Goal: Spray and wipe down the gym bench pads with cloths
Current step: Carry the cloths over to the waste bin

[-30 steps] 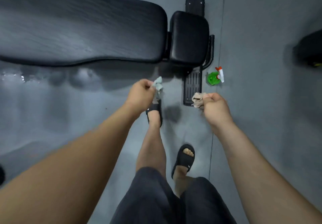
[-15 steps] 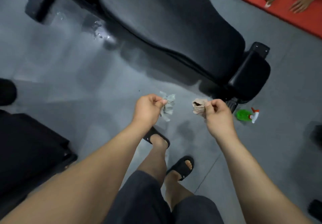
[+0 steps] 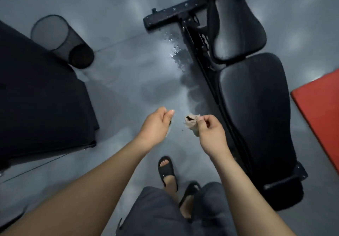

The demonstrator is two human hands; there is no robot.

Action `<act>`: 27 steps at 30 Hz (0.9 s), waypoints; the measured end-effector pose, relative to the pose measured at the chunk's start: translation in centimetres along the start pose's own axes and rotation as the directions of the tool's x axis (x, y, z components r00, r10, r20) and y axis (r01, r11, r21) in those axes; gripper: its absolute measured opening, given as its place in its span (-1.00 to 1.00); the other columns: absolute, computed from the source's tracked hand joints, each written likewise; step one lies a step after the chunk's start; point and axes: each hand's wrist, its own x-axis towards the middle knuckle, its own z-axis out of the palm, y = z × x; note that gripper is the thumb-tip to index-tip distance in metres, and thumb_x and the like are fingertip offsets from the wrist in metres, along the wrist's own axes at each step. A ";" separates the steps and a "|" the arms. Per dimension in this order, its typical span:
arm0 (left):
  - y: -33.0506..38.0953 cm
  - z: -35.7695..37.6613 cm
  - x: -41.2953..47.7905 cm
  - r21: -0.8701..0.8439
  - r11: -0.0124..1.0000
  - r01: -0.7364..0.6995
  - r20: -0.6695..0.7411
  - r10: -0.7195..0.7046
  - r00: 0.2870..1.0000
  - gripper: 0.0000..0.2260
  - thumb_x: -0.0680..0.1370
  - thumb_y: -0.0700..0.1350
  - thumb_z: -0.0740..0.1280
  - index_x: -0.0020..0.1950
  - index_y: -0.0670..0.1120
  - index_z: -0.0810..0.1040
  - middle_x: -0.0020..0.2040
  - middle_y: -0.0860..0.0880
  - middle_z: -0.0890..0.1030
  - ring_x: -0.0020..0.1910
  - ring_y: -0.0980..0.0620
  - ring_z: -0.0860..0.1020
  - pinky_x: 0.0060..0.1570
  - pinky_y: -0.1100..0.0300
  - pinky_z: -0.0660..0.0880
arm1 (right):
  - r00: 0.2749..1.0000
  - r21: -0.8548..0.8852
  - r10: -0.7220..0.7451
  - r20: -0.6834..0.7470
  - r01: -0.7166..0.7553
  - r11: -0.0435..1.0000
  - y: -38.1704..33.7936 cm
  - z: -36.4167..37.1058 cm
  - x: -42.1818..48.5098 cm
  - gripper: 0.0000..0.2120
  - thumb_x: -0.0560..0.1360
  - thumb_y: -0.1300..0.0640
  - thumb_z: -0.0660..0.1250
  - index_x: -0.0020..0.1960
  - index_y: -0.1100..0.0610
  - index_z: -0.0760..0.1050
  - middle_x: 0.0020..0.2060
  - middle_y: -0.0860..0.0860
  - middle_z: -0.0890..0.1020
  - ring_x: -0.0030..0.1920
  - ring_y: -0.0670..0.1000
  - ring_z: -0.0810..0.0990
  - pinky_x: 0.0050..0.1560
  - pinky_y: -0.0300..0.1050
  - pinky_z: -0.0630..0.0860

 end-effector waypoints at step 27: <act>9.8 -30.2 11.0 0.085 0.990 0.115 -0.273 -0.088 0.958 -0.88 0.70 -0.10 0.15 0.07 -0.15 0.36 0.00 -0.13 0.54 -0.05 -0.11 0.50 -0.16 0.09 0.28 | 0.817 -0.134 -0.168 0.552 0.286 0.949 -37.2 8.0 15.9 -0.90 0.64 0.20 0.24 0.00 0.19 0.51 -0.22 0.06 0.59 -0.31 0.00 0.49 -0.27 -0.18 0.43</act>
